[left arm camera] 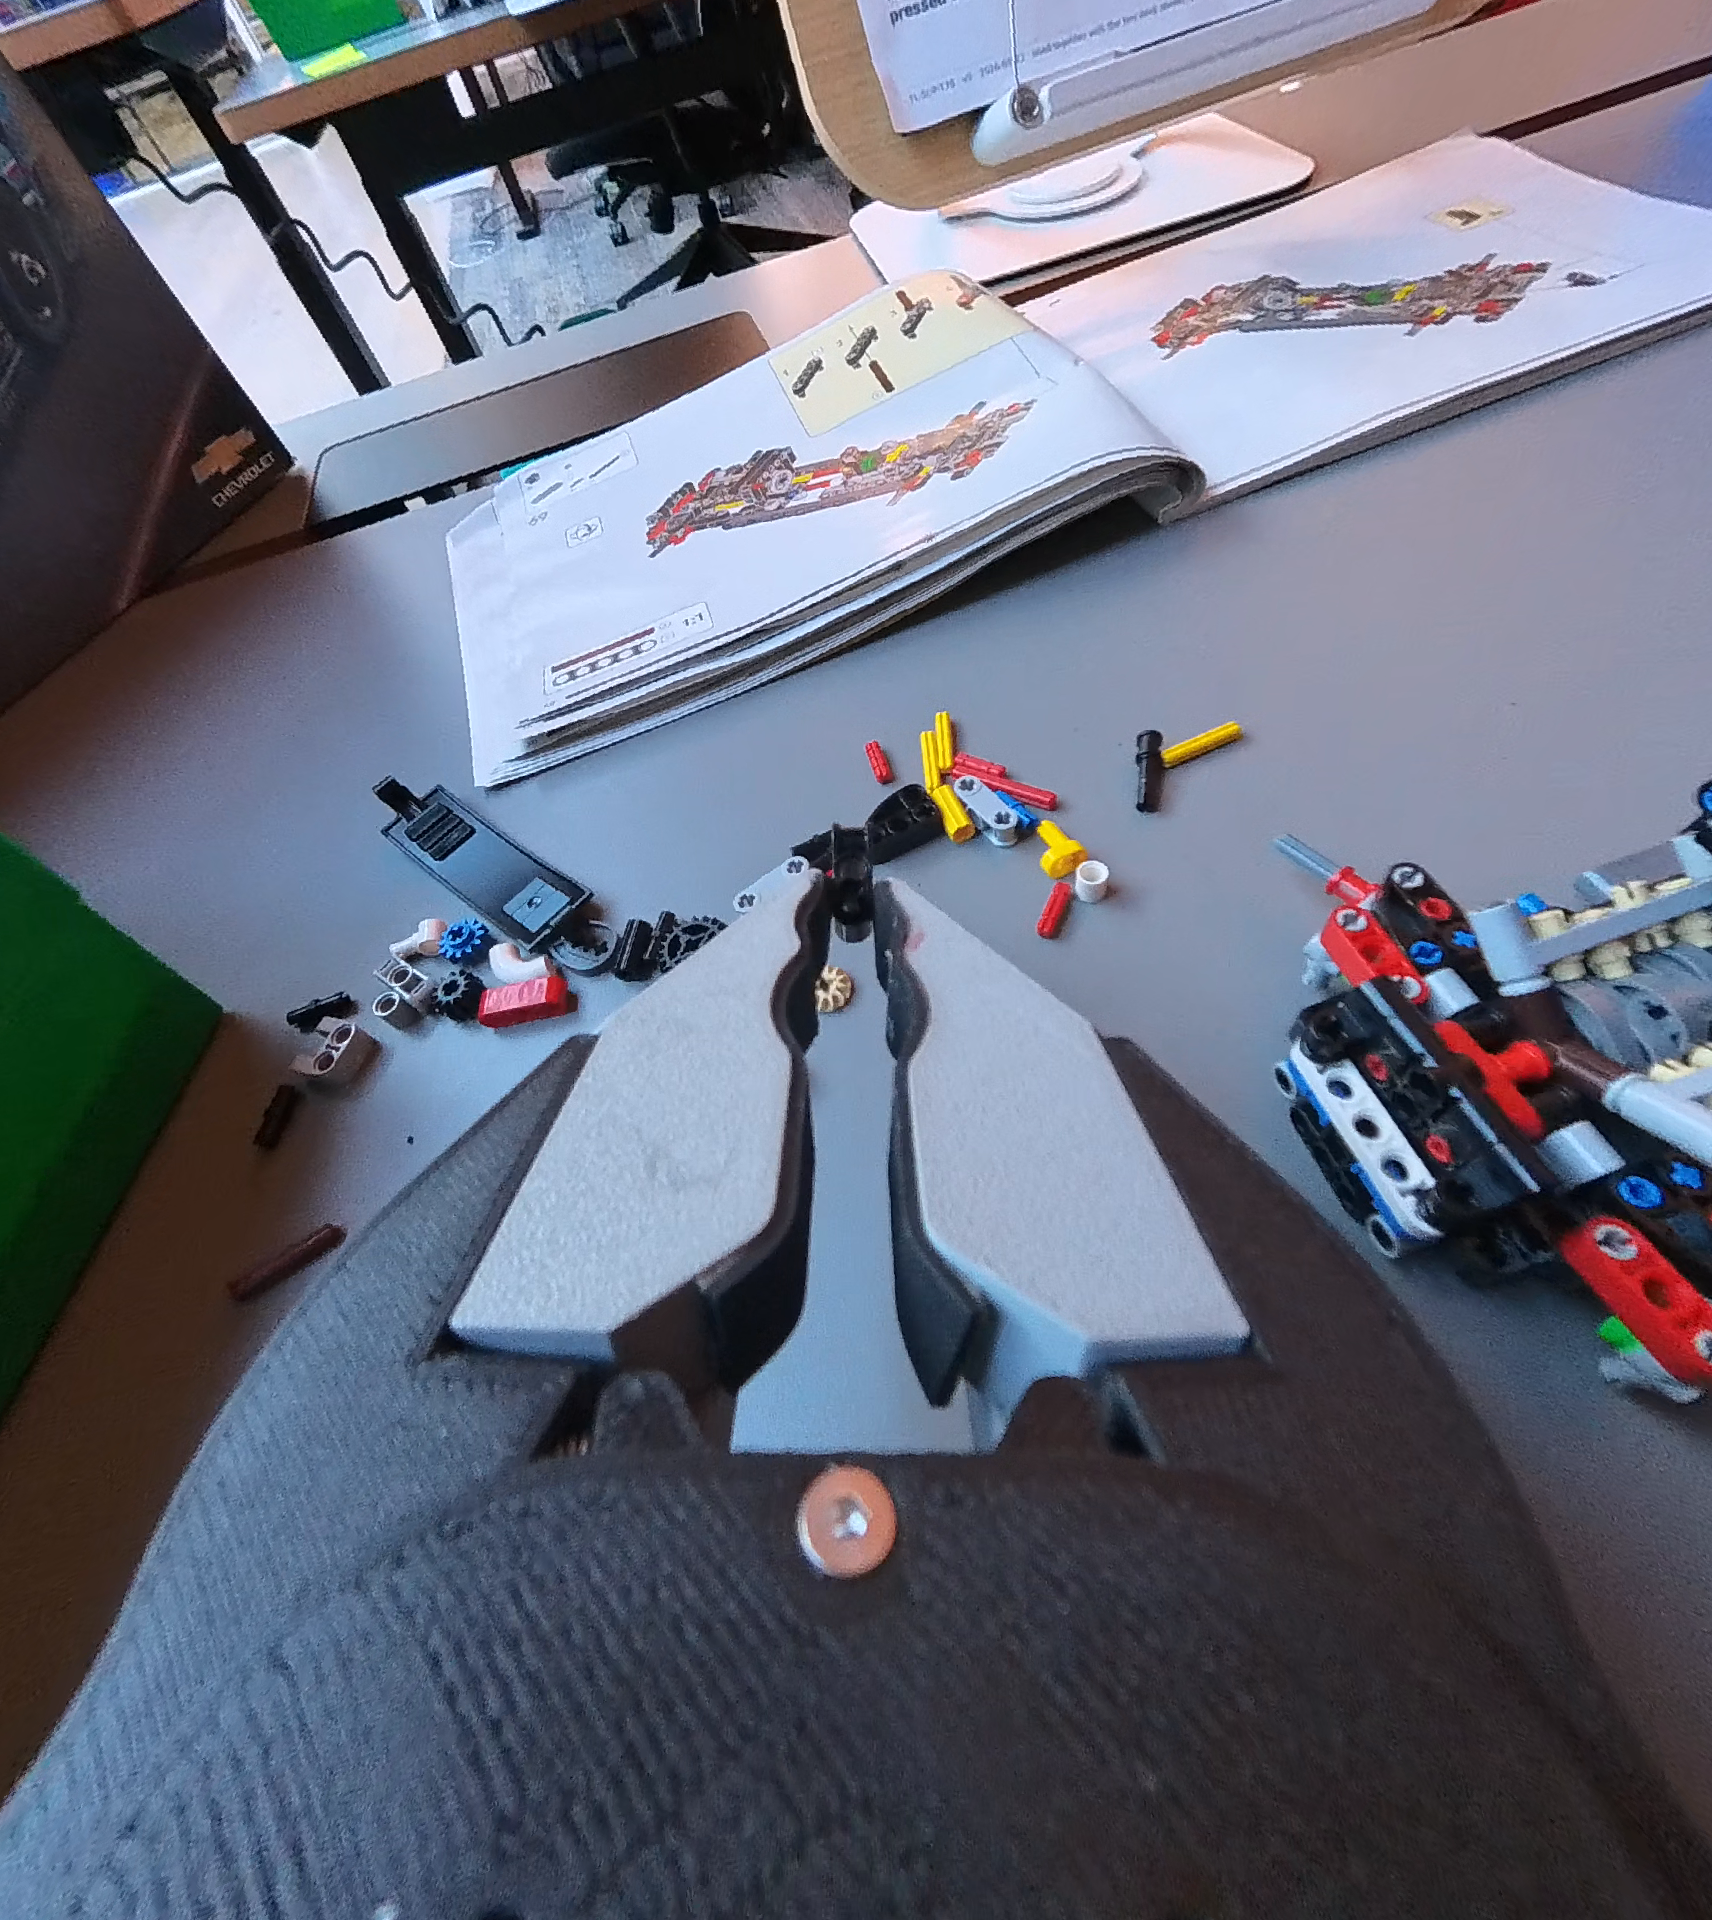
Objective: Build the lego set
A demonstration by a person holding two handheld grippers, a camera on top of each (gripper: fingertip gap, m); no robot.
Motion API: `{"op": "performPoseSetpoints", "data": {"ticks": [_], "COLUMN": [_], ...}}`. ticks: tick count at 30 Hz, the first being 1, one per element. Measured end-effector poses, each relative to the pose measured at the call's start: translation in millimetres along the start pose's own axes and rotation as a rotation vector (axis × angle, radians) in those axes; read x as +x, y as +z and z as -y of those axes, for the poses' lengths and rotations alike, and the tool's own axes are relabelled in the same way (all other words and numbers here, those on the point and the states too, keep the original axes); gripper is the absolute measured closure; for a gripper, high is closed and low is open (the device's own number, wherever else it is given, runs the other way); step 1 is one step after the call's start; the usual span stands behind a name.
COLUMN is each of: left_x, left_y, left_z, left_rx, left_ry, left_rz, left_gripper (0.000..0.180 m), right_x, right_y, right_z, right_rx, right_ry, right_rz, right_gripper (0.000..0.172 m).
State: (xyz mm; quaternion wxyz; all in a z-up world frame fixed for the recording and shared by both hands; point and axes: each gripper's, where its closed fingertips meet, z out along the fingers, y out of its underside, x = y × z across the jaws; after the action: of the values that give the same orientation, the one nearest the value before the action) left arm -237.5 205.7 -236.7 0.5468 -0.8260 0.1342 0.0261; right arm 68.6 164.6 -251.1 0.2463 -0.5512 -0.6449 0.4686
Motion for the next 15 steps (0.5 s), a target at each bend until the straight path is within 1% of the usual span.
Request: {"op": "performPoseSetpoints", "data": {"ticks": [4, 15], "left_x": [0.7, -0.1], "left_y": [1.2, 5.5], "left_z": [-1.1, -10.1], "left_rx": [-0.009, -0.079], "left_ry": [0.002, 0.051], "left_rz": [-0.004, 0.04], "left_gripper": [0.174, 0.175], "right_x": [-0.8, 0.3], "right_y": [1.5, -0.9], "right_z": [-2.1, -1.5], "right_rx": [-0.016, -0.002], "right_ry": [-0.013, 0.035], "right_rz": [-0.006, 0.018], "right_gripper": [0.157, 0.155]}}
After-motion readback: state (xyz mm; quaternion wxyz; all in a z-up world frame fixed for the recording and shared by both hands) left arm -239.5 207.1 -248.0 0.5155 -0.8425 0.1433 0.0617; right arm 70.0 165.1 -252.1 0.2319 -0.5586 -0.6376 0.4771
